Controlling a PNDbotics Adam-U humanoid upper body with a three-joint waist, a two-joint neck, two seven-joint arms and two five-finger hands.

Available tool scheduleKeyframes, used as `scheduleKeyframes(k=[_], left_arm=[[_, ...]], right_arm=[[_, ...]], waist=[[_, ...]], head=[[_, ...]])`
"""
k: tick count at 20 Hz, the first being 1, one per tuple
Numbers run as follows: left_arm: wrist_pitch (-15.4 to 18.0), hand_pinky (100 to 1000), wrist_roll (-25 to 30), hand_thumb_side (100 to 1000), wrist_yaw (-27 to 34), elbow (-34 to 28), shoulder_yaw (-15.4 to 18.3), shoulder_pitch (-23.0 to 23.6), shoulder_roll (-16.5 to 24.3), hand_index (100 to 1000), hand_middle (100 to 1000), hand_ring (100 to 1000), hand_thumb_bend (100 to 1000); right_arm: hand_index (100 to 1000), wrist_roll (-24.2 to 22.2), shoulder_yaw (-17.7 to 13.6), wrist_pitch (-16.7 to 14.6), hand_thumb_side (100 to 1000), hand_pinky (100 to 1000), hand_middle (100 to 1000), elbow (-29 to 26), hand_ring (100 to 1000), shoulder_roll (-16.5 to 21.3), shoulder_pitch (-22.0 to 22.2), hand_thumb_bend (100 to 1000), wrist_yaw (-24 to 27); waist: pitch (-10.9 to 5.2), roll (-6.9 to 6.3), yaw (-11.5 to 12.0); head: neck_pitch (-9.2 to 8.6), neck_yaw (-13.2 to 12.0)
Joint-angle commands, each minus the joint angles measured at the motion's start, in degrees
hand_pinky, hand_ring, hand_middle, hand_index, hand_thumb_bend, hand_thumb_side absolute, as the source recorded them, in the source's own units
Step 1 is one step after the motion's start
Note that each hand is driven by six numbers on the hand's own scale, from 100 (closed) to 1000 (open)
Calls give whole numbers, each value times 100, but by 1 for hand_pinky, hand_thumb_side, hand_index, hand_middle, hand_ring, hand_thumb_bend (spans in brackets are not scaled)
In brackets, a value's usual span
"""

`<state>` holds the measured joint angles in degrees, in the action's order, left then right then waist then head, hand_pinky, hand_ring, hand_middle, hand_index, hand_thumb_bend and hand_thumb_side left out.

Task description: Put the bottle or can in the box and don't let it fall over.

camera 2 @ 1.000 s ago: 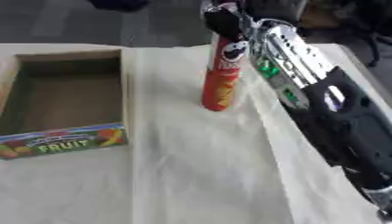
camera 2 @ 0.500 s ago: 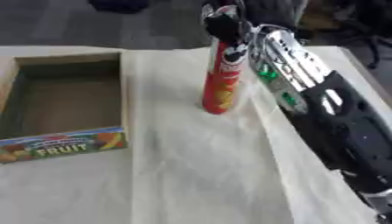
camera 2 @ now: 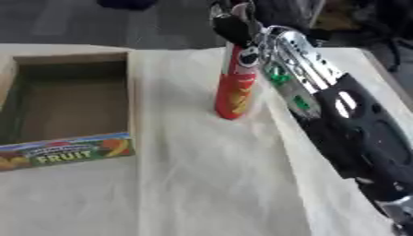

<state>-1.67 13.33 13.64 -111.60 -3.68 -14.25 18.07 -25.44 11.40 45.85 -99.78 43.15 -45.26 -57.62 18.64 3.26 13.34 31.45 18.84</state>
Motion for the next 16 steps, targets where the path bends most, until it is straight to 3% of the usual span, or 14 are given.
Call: scheduleKeyframes(k=[1, 16], left_arm=[[-15, 525, -5, 841, -33, -77, 1, -51, 62, 813, 847, 879, 172], [-34, 522, -20, 851, -65, -80, -16, -74, 84, 811, 846, 877, 173]], right_arm=[[978, -526, -111, 612, 1000, 923, 990, -97, 997, 258, -46, 100, 69], [977, -342, -65, 612, 1000, 897, 984, -47, 982, 338, -169, 100, 551]], waist=[[-80, -16, -1], [-5, 14, 70]], head=[[-87, 15], [-136, 88]])
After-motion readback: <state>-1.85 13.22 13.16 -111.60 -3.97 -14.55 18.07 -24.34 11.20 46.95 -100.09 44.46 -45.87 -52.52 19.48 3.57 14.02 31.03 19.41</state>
